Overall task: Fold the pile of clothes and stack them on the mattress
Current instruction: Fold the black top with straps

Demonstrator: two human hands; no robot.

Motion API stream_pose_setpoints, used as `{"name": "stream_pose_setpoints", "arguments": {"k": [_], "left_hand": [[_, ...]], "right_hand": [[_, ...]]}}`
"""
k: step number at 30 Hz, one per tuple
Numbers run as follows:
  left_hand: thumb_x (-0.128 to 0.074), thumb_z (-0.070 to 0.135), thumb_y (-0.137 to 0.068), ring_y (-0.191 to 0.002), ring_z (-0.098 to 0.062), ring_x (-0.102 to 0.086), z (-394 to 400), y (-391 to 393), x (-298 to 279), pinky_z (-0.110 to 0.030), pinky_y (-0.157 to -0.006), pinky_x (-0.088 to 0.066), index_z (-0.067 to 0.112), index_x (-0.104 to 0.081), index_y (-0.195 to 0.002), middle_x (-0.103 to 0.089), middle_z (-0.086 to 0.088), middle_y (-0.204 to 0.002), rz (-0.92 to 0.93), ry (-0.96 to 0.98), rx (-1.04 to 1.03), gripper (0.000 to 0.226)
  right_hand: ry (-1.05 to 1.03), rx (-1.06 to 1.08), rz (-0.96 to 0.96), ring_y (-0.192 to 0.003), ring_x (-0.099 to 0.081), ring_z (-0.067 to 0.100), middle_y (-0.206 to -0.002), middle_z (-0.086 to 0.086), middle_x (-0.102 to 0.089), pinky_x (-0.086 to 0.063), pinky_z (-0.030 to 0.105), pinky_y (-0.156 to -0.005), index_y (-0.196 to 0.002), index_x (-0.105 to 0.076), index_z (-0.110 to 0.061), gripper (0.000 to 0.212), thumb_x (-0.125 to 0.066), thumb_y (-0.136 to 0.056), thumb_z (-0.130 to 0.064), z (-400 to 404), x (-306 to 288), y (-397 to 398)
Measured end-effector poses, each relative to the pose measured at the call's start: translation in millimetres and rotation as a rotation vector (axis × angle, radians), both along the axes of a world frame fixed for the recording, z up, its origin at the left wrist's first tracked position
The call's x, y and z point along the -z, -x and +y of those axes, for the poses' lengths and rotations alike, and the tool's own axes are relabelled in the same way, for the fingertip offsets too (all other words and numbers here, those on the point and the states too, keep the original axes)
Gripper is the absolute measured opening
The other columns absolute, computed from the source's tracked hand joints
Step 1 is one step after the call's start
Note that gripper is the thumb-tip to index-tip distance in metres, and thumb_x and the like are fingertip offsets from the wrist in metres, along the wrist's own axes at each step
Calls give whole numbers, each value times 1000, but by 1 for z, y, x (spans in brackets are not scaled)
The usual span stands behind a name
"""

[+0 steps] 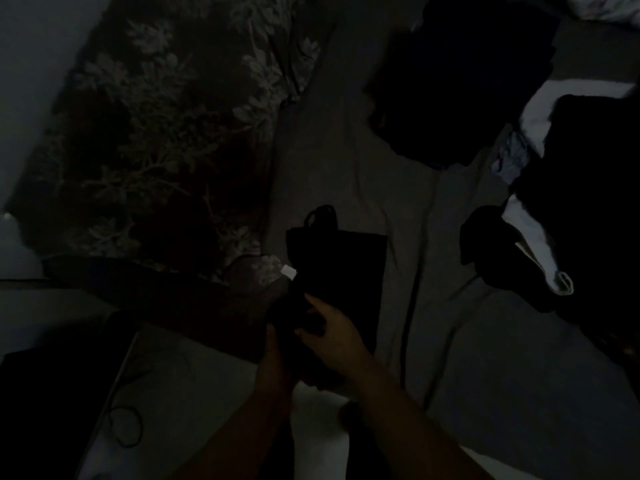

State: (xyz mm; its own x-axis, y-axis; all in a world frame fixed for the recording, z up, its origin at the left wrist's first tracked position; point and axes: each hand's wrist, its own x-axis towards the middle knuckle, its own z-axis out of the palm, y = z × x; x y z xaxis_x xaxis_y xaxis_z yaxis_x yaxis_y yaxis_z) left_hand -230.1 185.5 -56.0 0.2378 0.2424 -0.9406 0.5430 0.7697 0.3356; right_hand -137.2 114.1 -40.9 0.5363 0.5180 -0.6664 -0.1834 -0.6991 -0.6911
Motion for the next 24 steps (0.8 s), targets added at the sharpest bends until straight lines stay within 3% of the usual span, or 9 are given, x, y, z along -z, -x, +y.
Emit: {"name": "stream_pose_setpoints", "arguments": {"k": [3,5,7,10,12,15,18,21,24], "left_hand": [[-59,24,-90,-107,-22,-59,11,-3,2,-36,-95,-44,13,-63,-102,-65,-9,-108,40,-323,216,16],[-73,29,-79,-106,-24,-62,13,-3,9,-35,-92,-47,9,-66,-107,-67,-9,-109,80,-453,415,35],[-73,37,-78,-109,-28,-61,14,-4,14,-37,-93,-47,7,-62,-116,-65,-11,-114,134,-515,545,50],[-61,35,-86,-111,-33,-58,16,-8,15,-37,-92,-47,9,-62,-118,-62,-15,-117,336,-529,843,41],[-60,34,-86,-112,-34,-57,19,-8,18,-40,-93,-47,8,-60,-117,-60,-17,-120,414,-564,932,41],[-63,18,-85,-122,-33,-49,27,-16,19,-37,-101,-40,1,-49,-129,-53,-18,-129,276,-710,723,49],[-63,12,-87,-118,-23,-53,37,-43,15,-31,-102,-39,5,-52,-125,-58,-6,-119,17,-623,504,41],[-69,26,-83,-99,-25,-65,48,-75,22,-30,-90,-50,9,-63,-106,-68,-7,-102,-18,-385,452,29],[-67,31,-85,-96,-25,-64,56,-103,18,-29,-85,-53,7,-59,-115,-66,-10,-111,9,-178,439,40]], "right_hand": [[73,202,-178,-110,-60,18,-120,5,-63,-43,20,-93,-124,-59,-12,36,-62,-88,-12,-27,4,1],[163,336,-276,-102,-63,20,-111,7,-66,-47,24,-88,-116,-63,-10,29,-63,-88,-14,-48,11,-9],[193,440,-296,-101,-64,25,-109,12,-67,-50,35,-90,-113,-63,-6,29,-65,-86,-16,-65,21,-24],[194,504,-244,-102,-62,18,-106,8,-66,-43,19,-84,-110,-62,2,32,-68,-85,-18,-72,33,-47],[202,513,-156,-93,-58,14,-95,6,-63,-40,19,-79,-101,-62,2,29,-70,-84,-19,-72,43,-57],[197,538,-54,-84,-58,15,-83,5,-64,-47,32,-82,-83,-63,-8,22,-73,-80,-27,-67,54,-65],[170,448,14,-62,-58,-3,-69,-7,-61,-43,8,-60,-70,-60,-19,17,-70,-84,-24,-65,49,-68],[8,440,191,-74,-64,-4,-94,1,-70,-46,7,-70,-96,-67,-16,9,-63,-89,-19,-62,41,-71],[-70,559,278,-92,-63,9,-100,-6,-66,-50,13,-82,-110,-62,-22,19,-59,-91,-24,-57,34,-77]]}}
